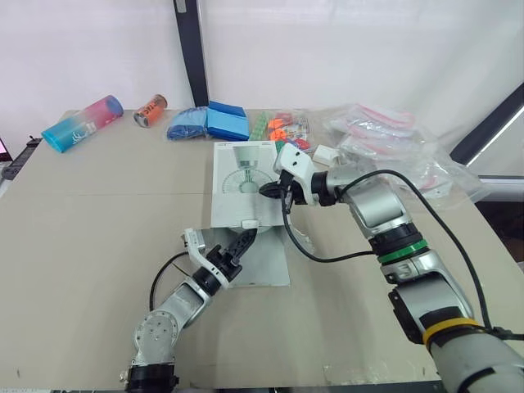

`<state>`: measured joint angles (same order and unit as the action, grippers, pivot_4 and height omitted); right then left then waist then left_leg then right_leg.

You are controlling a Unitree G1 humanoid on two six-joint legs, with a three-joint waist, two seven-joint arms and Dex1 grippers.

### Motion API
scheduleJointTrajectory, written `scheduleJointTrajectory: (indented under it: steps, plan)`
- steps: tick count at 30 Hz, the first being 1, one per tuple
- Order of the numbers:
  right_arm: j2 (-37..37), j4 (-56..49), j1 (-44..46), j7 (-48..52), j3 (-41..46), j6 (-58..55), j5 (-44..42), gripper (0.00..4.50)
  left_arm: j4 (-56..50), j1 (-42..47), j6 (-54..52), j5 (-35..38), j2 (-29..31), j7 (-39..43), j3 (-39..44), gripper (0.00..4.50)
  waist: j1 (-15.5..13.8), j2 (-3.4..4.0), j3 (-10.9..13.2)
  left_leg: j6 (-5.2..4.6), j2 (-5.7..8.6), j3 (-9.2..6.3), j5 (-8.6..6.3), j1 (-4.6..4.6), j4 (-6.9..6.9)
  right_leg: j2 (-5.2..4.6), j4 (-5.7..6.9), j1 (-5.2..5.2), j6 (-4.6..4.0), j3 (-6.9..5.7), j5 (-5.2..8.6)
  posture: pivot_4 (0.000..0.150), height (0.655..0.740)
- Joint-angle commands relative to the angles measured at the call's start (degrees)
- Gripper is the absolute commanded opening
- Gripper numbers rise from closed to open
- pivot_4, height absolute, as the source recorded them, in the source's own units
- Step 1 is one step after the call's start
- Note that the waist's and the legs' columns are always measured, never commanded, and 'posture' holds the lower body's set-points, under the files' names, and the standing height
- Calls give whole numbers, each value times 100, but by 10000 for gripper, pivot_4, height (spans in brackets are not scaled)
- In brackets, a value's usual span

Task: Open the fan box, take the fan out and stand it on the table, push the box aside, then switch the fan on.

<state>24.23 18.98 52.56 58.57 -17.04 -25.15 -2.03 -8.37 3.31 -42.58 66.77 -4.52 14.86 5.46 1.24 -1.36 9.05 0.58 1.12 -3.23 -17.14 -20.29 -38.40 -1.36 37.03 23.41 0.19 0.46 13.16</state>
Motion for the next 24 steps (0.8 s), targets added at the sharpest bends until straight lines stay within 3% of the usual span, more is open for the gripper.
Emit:
scheduleJointTrajectory:
  steps: [1,7,15,24]
  plan:
    - [29,-209,-62,19,38,-70,-20,0,-29,111,29,140,-193,31,13,21042,0,0,0,0,0,0,0,0,0,0,0,0,0,0,0,1500,7400]
    - [32,-267,-98,9,38,-114,-23,0,19,105,61,167,-228,-48,61,21042,0,0,0,0,0,0,0,0,0,0,0,0,0,0,0,1500,7400]
    - [23,-262,-110,20,29,-114,-23,0,56,85,117,307,-257,-166,134,624,2,0,0,0,0,0,0,1,0,1,-1,0,0,1,0,1500,7400]
    - [-23,-227,-99,19,25,-99,-35,0,-38,-6,96,290,-161,-258,137,624,3,0,0,1,0,1,0,1,1,1,-1,0,1,1,0,1500,7400]
